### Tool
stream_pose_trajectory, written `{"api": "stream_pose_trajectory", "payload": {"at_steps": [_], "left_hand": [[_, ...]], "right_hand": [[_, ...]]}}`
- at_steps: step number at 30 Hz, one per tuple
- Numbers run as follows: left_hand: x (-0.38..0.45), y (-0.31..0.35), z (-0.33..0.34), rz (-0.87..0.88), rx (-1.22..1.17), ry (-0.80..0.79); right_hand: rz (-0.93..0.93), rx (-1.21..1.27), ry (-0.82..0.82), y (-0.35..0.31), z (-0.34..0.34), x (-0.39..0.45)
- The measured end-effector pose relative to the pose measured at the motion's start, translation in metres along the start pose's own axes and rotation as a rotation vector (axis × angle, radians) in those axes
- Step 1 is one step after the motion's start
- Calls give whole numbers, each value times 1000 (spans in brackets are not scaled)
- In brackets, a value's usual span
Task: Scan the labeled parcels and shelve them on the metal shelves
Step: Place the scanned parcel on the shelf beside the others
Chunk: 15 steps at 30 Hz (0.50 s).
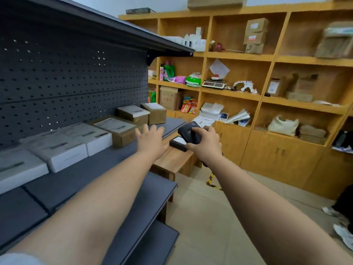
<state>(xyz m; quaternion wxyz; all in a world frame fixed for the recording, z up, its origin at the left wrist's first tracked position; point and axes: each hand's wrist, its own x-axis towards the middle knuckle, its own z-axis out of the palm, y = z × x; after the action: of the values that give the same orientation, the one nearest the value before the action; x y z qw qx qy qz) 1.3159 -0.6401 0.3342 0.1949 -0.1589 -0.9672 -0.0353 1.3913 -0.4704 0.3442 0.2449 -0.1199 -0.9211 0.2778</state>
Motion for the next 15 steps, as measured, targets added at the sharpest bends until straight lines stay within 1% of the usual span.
{"api": "stream_pose_trajectory", "payload": {"at_steps": [3,6,10,15], "left_hand": [[65,-4,27,-30,53,39],[135,-7,49,-51,82,80],[215,-5,79,-37,83,67],[270,-4,106,-100,211,14]], "right_hand": [[-33,56,13,8,30,69],[-74,47,11,17,56,141],[-127,25,7,23,86,232],[-211,40,-37,26,131,309]]}}
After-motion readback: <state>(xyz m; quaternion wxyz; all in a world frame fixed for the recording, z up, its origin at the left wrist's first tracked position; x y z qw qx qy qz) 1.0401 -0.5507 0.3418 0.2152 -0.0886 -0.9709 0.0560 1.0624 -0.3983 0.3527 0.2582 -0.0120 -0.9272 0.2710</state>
